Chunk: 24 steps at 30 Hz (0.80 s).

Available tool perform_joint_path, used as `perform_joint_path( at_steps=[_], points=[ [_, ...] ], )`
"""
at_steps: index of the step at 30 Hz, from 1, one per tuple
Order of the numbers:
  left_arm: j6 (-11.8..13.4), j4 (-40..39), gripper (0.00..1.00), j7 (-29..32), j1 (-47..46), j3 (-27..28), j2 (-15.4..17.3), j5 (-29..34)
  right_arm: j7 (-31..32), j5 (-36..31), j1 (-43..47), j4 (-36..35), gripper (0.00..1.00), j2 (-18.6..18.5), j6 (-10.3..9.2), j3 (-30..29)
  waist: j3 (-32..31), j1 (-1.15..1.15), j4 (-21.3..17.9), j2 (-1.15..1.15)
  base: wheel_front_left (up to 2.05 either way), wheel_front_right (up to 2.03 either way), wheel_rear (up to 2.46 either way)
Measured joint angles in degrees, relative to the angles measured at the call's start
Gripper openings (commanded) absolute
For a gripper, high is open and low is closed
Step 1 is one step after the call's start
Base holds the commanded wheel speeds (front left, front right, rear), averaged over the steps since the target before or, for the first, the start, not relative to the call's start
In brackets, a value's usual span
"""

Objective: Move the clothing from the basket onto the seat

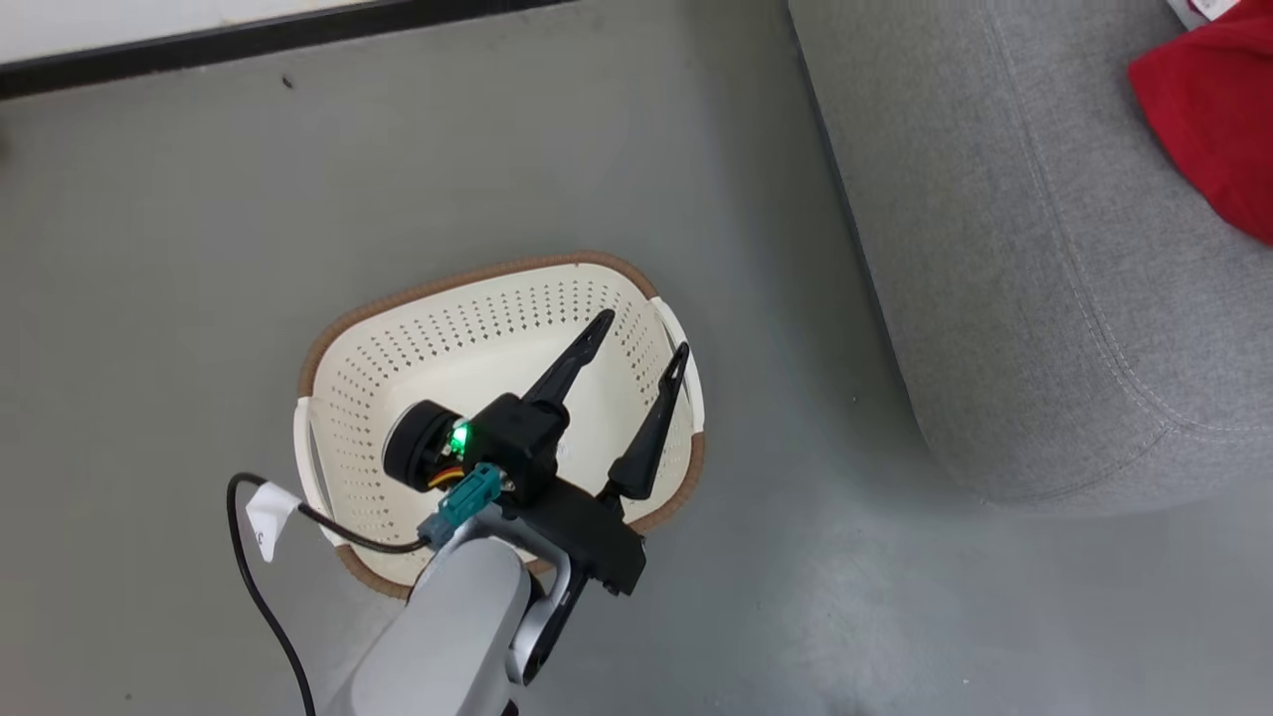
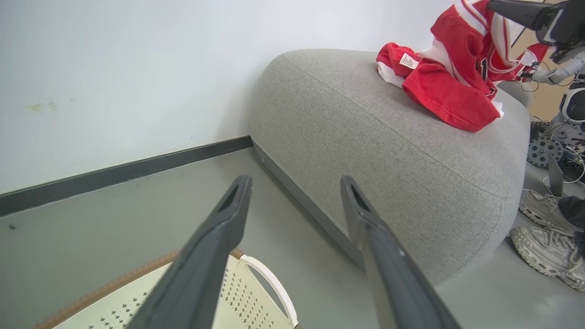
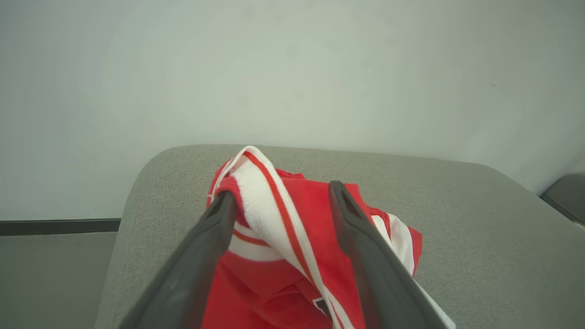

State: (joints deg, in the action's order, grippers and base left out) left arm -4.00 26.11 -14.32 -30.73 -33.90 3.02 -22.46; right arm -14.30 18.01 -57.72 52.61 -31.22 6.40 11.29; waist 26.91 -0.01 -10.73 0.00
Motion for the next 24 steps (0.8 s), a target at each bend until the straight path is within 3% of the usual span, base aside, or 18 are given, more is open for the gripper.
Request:
perform_joint_path(
  at_steps=[6, 24],
  points=[
    [0.07, 0.0, 1.0, 0.0, 2.73, 0.46, -0.03, -1.68, 0.0, -0.34, 4.69, 1.44, 1.0, 0.64, 0.18, 0.77, -3.8, 0.0, 1.05, 0.0, 0.0, 0.0, 0.0],
    [2.12, 0.27, 1.0, 0.0, 7.09, 3.31, -0.34, -3.2, 0.01, 0.3, 13.66, 0.35, 1.0, 7.36, 0.38, 2.75, -12.28, 0.0, 5.07, -0.01, 0.0, 0.0, 0.0]
  ],
)
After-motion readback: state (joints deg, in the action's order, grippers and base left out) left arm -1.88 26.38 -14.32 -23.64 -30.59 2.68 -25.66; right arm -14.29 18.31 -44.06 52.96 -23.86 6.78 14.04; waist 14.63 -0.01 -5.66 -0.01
